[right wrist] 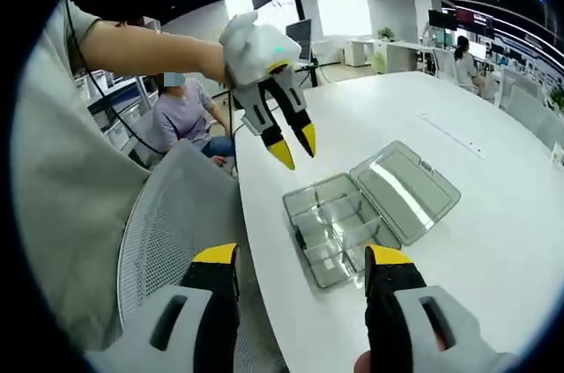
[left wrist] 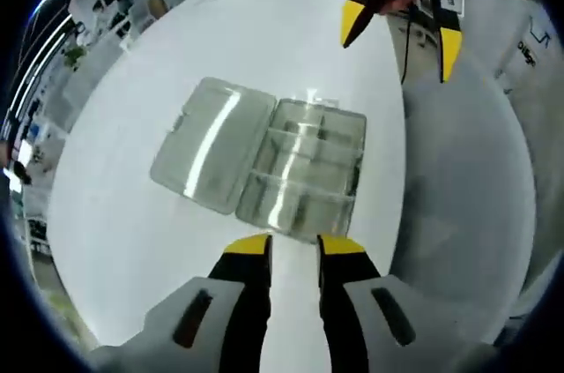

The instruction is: Insert the divider into the dual guide fixture by aligning both edges with the guide slots and pushing it downward to the bottom, including one-sided entry, uneven engagement, binding, and posture correction.

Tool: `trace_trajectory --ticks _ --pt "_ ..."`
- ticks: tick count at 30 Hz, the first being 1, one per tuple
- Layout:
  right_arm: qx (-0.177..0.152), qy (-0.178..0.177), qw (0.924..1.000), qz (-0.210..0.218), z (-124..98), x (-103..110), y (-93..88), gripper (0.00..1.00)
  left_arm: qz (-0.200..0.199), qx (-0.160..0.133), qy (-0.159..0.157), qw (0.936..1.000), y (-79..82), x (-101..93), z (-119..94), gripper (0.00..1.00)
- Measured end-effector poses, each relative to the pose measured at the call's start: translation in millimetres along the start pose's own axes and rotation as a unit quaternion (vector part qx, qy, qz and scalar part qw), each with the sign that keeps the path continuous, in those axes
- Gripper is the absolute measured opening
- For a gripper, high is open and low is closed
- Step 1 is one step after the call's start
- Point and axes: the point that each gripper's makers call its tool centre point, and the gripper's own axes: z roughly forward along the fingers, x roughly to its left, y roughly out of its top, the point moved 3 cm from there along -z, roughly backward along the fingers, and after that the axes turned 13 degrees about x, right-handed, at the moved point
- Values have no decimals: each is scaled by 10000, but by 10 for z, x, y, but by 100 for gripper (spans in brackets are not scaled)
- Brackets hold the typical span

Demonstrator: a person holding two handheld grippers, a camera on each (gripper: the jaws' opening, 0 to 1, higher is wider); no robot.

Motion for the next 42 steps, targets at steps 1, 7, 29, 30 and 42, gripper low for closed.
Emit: trace_trajectory --ticks 1,7,29,30,42 --pt "11 2 10000 -11 -2 -3 4 54 -39 -44 13 10000 -19 -12 -12 19" --pt "120 13 9999 -96 -4 -26 30 54 -339 -447 73 9984 -68 -121 -86 20" --pt "475 18 9984 -305 51 -158 6 54 -1556 -2102 98 9652 15 -420 -269 33" --pt "518 9 9981 -329 55 -172 -12 54 -1597 -2137 76 9637 19 -430 -271 33" --pt "752 -38 9966 -331 48 -328 -160 52 -1737 -2509 11 9523 121 -608 -298 40"
